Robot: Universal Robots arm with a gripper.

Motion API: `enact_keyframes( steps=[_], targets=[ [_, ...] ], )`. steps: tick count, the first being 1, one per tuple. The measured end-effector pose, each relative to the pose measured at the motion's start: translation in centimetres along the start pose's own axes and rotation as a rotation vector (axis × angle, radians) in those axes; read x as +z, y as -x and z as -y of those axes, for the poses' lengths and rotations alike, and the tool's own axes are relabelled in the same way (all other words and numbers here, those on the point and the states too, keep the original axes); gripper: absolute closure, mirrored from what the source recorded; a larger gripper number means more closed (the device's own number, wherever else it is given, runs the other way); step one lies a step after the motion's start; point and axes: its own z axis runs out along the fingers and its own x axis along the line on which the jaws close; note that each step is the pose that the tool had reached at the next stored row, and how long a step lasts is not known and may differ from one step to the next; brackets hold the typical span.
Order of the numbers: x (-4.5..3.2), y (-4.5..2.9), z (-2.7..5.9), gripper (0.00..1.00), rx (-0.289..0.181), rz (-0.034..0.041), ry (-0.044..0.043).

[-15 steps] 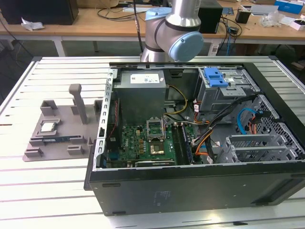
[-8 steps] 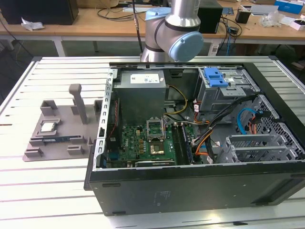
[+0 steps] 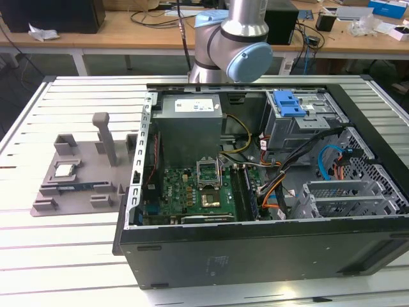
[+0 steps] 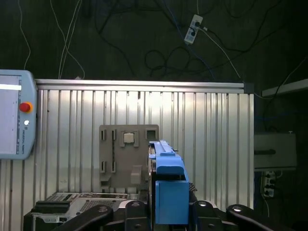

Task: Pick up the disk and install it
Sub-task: 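Pick up the disk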

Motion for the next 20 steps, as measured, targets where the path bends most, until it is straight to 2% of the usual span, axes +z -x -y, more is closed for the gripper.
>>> enact_keyframes(
  steps=[4,5,9,14,15,20],
  targets=[
    [-0.01,-0.01,0.33,0.63,0.0,0.0005,0.0004],
    [-0.01,-0.02,0.86,0.63,0.0,0.0006,0.0018],
    [0.52,-0.11,4.29,0.63,0.0,0.0006,0.0112],
    [1.18,-0.18,6.21,0.63,0.0,0.0008,0.0134],
    [1.73,-0.2,6.88,0.63,0.0,0.0008,0.0144],
    [3.05,-0.24,8.05,0.63,0.0,0.0008,0.0162]
  ],
)
